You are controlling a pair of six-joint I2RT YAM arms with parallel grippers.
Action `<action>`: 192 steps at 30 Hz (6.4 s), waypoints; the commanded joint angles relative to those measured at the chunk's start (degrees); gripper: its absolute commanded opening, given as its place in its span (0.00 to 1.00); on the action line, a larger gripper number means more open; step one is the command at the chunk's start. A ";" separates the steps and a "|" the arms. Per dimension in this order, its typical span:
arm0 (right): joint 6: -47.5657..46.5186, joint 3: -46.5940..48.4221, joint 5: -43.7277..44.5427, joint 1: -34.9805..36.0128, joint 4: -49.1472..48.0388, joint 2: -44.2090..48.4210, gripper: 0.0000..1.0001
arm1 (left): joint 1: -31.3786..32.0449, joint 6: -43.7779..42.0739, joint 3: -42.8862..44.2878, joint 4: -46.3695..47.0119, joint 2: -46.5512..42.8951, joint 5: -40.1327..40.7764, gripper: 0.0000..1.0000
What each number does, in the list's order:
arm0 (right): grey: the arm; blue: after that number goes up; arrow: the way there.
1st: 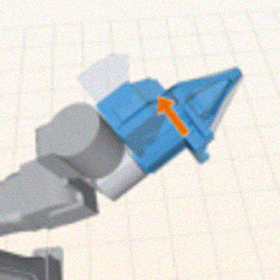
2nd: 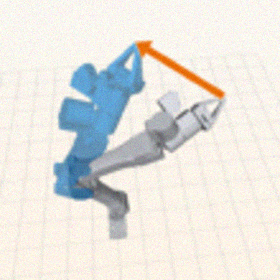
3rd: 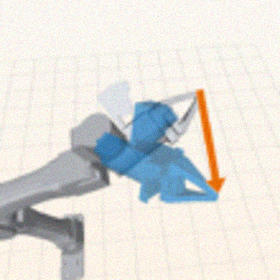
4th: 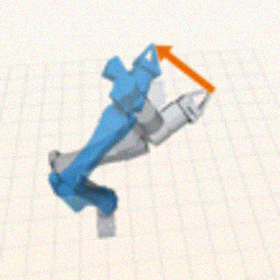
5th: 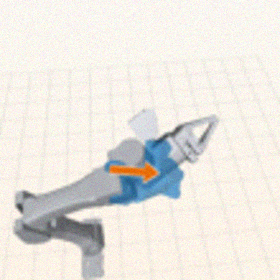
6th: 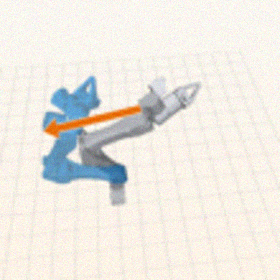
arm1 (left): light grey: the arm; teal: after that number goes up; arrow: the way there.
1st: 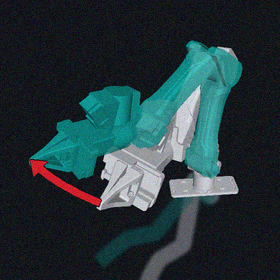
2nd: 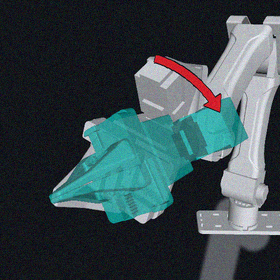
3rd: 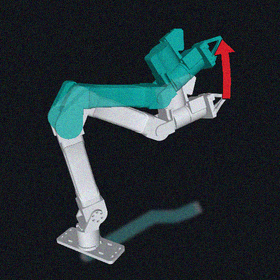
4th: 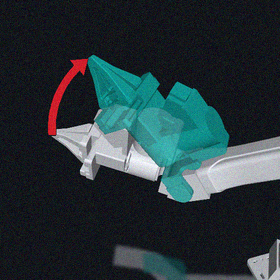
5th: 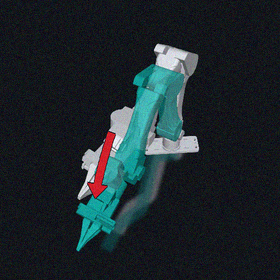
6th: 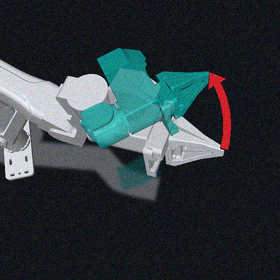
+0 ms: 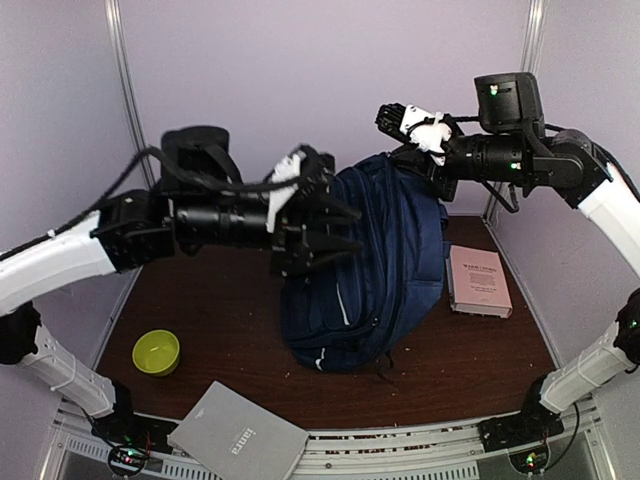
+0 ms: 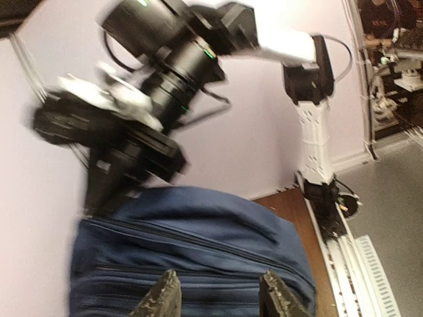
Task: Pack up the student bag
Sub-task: Adjust the student bag at the center of the board, then unzip the largest pocket of the student bag.
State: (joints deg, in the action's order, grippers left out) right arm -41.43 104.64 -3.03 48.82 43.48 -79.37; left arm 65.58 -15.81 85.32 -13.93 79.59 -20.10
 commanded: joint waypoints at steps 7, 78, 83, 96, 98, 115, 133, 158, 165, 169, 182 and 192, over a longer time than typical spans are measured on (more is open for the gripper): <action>-1.85 -1.84 -16.17 4.22 -13.25 9.80 0.00 | -13.10 -15.68 19.95 -26.66 1.88 -7.56 0.80; 17.59 25.10 -12.09 0.48 -39.71 -8.53 0.00 | -2.89 -1.36 12.12 16.13 4.45 17.69 0.00; 17.73 26.72 -16.61 0.91 -40.94 -11.01 0.00 | 4.46 -4.32 9.63 19.33 3.82 21.31 0.00; 11.82 2.50 -39.00 -3.47 -23.48 4.98 0.00 | 12.04 -7.21 0.37 9.21 -8.91 34.73 0.00; 10.85 -4.47 -38.50 -3.46 -23.81 8.42 0.00 | 10.83 -7.96 -0.52 7.02 -10.30 39.59 0.00; 5.61 -10.64 -2.38 5.81 -7.60 20.14 0.00 | -2.87 -7.39 5.41 -4.36 -7.40 45.96 0.00; 23.50 -30.82 5.04 8.09 -37.07 11.75 0.00 | -5.31 -42.05 43.81 7.07 18.30 51.66 0.00; 48.54 -60.79 3.87 6.38 -62.20 15.41 0.00 | -5.68 -9.57 12.68 0.89 15.18 11.12 0.00; 55.27 -71.82 7.27 7.24 -44.95 29.90 0.00 | -5.94 -2.83 16.42 6.17 25.11 8.42 0.00; 59.24 -76.75 6.63 8.97 -34.88 39.84 0.00 | -6.34 -1.00 19.23 8.71 29.34 8.70 0.00; 67.88 -70.22 -11.23 9.77 -15.34 41.45 0.00 | -6.20 -1.46 16.06 8.64 34.63 -3.63 0.00; 75.86 -71.94 -16.76 18.17 -29.55 40.17 0.00 | -6.34 -0.71 11.84 10.57 33.26 -0.38 0.00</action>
State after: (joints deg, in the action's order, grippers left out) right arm 29.52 34.72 -14.11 63.99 20.60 -38.30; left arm 62.72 -18.85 98.19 -8.01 114.85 -28.14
